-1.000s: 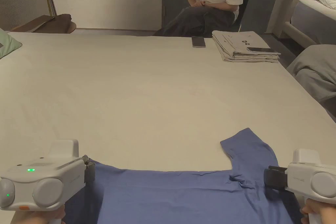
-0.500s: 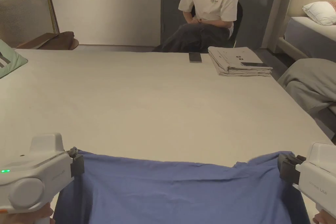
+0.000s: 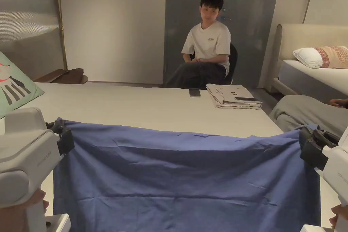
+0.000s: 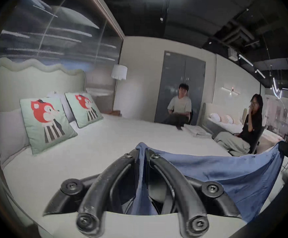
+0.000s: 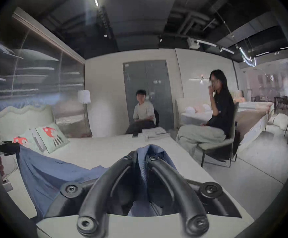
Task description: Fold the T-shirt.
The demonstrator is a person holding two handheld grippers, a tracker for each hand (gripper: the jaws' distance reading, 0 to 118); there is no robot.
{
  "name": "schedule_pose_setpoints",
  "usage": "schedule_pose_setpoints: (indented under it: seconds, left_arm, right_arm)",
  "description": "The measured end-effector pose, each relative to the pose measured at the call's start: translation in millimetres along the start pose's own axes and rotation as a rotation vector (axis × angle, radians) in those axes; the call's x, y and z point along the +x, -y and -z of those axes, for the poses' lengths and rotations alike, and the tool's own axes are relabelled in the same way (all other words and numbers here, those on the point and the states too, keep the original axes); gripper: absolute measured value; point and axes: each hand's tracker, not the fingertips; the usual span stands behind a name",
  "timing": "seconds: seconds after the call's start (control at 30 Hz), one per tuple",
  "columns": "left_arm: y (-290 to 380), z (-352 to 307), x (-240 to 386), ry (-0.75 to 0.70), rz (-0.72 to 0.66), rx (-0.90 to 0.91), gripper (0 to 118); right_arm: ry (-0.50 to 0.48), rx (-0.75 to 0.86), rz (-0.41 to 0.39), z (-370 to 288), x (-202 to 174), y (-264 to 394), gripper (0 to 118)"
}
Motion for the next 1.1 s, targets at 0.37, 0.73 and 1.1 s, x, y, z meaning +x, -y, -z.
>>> schedule_pose_setpoints:
  seconds: [0.37,0.73,1.1]
  left_arm:
    - [-50,-31,-8,0.02,-0.036,0.102,3]
    - [-140,41,-5,0.017,-0.07,0.17,3]
    - [-226,161,10,0.005,-0.076,0.257,3]
  right_arm:
    - [-0.029,0.125,-0.015,-23,-22,-58,8]
    - [-0.046,0.226,-0.039,61,-53,-141,8]
    - [-0.028,0.336,-0.096,193,-79,-208,8]
